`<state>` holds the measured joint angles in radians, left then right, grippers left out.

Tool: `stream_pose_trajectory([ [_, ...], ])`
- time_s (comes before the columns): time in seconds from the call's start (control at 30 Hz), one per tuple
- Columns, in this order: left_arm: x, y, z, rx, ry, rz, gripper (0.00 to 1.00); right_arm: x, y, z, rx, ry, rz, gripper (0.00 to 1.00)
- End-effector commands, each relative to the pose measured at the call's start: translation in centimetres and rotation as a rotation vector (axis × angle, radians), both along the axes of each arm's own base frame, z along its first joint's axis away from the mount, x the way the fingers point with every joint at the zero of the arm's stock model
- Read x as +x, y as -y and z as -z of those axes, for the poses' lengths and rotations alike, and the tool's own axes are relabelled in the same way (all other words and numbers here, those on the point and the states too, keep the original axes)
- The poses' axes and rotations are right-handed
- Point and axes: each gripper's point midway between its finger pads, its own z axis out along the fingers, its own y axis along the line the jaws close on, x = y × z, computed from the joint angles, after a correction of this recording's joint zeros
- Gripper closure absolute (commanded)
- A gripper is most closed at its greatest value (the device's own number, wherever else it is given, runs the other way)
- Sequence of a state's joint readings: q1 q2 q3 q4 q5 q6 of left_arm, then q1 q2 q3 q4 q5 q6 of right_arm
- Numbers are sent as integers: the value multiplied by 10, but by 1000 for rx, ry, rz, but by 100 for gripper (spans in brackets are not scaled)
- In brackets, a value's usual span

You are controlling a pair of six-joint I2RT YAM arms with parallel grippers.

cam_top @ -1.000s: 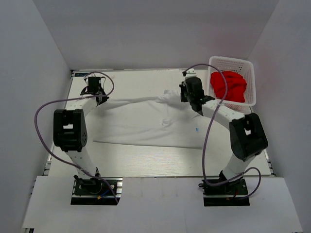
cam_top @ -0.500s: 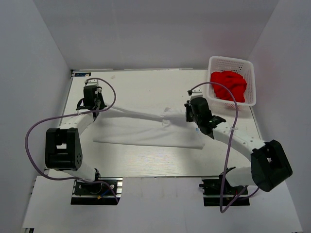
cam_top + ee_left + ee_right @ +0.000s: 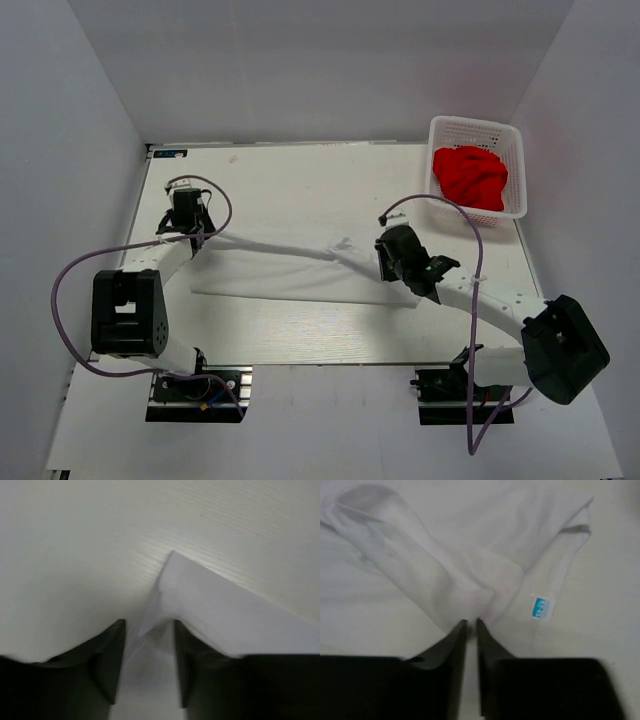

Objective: Fold and stack the t-shirts

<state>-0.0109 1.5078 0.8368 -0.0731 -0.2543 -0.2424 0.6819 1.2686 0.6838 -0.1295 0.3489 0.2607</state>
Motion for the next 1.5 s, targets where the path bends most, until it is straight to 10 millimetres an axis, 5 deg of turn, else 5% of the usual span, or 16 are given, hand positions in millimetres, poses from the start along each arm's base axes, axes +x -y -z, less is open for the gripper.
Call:
stream_pose_trajectory([
  [0.0, -35, -33, -19, -60, -2, -390, 39, -35, 0, 23, -17, -140, -49, 64],
  [0.07, -46, -43, -29, -59, -17, -517, 0, -57, 0, 30, -13, -212, -95, 47],
  [0.1, -45, -53, -48, -41, 19, -597, 0, -67, -6, 30, 15, -237, -133, 38],
  [0.17, -56, -55, -56, -58, -1, -670, 0, -73, -7, 21, 47, -209, -156, 25],
  [0.23, -44, -48, -68, -102, 21, -637, 0, -68, -14, 8, 94, -151, -186, 10],
  [0.37, -5, -15, -82, -208, 101, -433, 0, -31, -34, -36, 196, 46, -174, 10],
  [0.4, 2, 3, -76, -271, 84, -342, 0, -24, -38, -34, 198, 48, -157, 10],
  [0.47, 16, 25, -74, -339, 90, -218, 0, 1, -52, -61, 259, 140, -125, 10],
  [0.53, 29, 58, -63, -433, 81, -63, 0, 23, -69, -67, 262, 149, -111, 10],
  [0.57, 34, 65, -60, -448, 80, -24, 0, 29, -72, -55, 241, 122, -99, 10],
  [0.6, 35, 78, -56, -476, 64, 32, 0, 40, -81, -69, 260, 149, -97, 10],
  [0.83, 13, 70, 21, -417, -149, -46, 0, 56, -96, 6, 187, -64, -83, 10],
  [1.07, -19, 53, 73, -341, -284, -143, 0, 24, -123, 17, 281, -175, -275, 10],
  [1.27, -22, 54, 84, -349, -313, -163, 0, -27, -136, 4, 400, -211, -480, 10],
  [1.47, -21, 43, 81, -303, -309, -209, 0, -84, -130, 25, 377, -344, -596, 10],
])
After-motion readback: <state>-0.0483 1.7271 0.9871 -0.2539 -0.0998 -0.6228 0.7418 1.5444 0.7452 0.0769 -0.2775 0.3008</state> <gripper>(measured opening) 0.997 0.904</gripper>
